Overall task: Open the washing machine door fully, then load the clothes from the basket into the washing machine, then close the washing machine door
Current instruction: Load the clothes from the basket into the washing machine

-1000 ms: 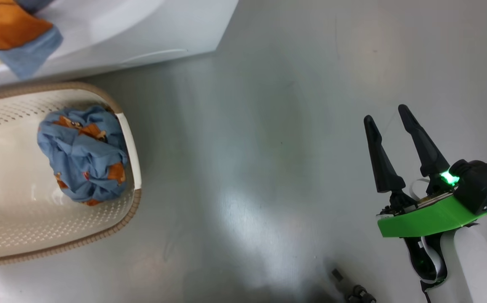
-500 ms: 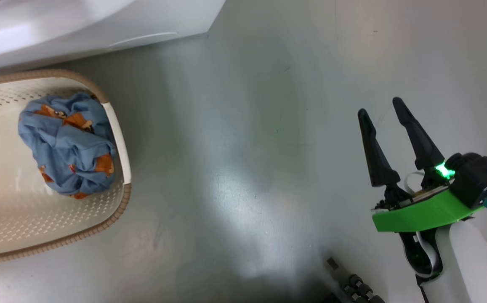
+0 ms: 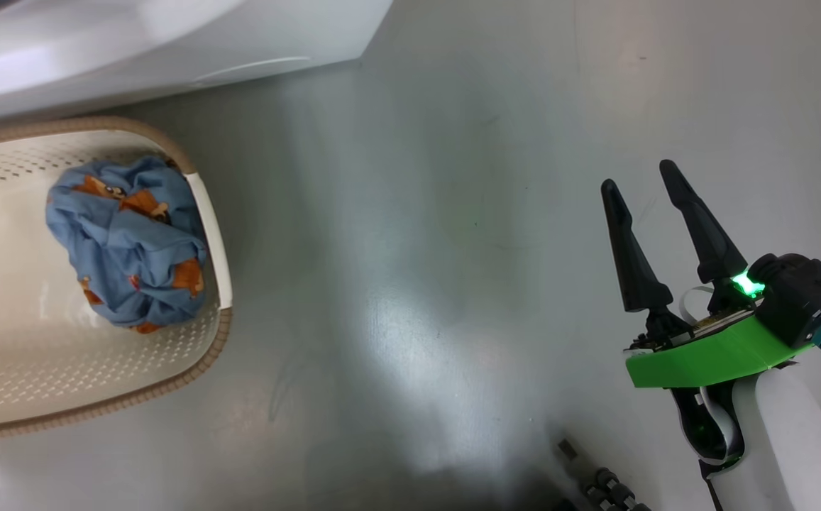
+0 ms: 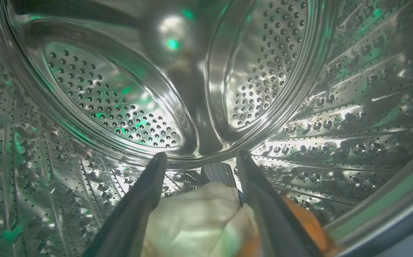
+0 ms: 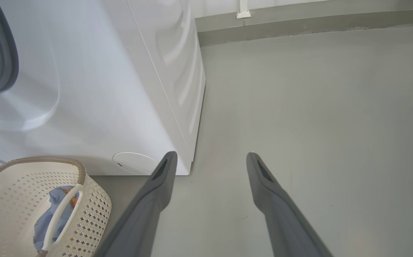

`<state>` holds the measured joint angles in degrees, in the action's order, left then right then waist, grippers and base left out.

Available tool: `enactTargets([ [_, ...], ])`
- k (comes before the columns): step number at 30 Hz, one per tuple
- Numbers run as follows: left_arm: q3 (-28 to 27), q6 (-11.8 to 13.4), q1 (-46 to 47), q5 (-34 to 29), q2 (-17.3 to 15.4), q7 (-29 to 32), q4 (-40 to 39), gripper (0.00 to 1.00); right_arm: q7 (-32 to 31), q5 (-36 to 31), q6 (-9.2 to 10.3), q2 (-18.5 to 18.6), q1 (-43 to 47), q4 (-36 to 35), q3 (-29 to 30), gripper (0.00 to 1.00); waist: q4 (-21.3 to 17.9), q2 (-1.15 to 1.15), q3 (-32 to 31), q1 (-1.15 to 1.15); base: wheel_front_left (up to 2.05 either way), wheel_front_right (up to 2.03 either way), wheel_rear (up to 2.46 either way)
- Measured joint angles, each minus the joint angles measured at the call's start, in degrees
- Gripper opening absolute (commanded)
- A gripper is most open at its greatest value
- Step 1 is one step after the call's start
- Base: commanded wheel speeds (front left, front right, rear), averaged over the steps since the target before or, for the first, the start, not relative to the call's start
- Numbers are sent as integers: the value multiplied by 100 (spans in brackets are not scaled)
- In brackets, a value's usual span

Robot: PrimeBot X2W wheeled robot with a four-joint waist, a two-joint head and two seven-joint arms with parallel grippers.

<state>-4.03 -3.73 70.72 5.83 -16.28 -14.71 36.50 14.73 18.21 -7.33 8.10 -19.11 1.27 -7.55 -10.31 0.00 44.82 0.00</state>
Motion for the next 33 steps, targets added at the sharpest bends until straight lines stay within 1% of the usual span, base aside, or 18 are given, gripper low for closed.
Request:
enactTargets([
  [6,1,-20,-62,8,138,0,177,100,0,0,0,3,0,29,22,100,82,0,-130,0,0,0,0],
  [12,-5,-57,-387,89,320,0,285,100,0,0,0,4,2,67,32,100,154,0,-333,0,0,0,0],
  [19,-56,-65,-765,126,417,0,272,100,0,8,0,13,6,121,32,100,227,0,-563,0,0,0,0],
  [25,-92,-108,-1259,147,520,0,27,100,0,9,0,71,60,174,31,100,307,0,-854,0,0,0,0],
  [33,-222,-115,-2068,151,714,0,-522,100,0,14,0,103,268,263,26,100,422,0,-1329,0,0,0,0],
])
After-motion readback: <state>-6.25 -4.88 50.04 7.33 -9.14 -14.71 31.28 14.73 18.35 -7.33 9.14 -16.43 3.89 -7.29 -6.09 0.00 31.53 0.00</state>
